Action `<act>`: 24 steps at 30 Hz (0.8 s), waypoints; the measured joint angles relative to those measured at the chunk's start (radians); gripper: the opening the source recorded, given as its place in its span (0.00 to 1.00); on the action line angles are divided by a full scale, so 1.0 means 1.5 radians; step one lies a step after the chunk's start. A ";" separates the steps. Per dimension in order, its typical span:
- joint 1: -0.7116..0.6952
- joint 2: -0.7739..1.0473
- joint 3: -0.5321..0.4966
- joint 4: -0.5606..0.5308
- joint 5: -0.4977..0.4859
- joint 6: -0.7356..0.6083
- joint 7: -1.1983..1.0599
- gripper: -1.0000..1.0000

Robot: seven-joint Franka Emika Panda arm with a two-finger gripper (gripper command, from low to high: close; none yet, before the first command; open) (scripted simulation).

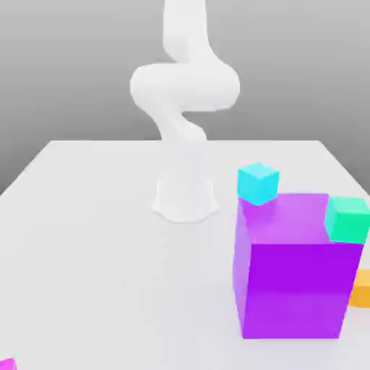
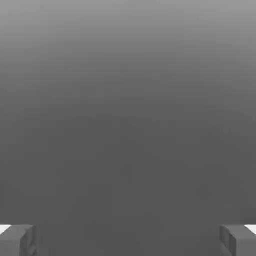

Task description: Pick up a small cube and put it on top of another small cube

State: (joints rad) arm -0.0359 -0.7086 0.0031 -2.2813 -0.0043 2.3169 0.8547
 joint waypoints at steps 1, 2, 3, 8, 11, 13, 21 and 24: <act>-0.010 0.026 0.001 0.005 -0.001 0.005 0.016 0.50; -0.020 0.051 0.001 0.011 -0.003 0.010 0.031 0.50; -0.029 0.076 0.002 0.016 -0.004 0.014 0.046 0.50; -0.069 0.198 -0.001 0.040 -0.013 0.036 0.121 0.50; -0.090 0.270 -0.006 0.055 -0.018 0.050 0.165 0.50; -0.103 0.318 -0.012 0.065 -0.020 0.059 0.194 0.50; -0.155 0.512 -0.039 0.105 -0.012 0.095 0.298 0.50; -0.167 0.584 -0.049 0.119 0.000 0.108 0.331 0.50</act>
State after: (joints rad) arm -0.2865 0.1679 -0.0699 -2.1023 -0.0049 2.4789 1.3508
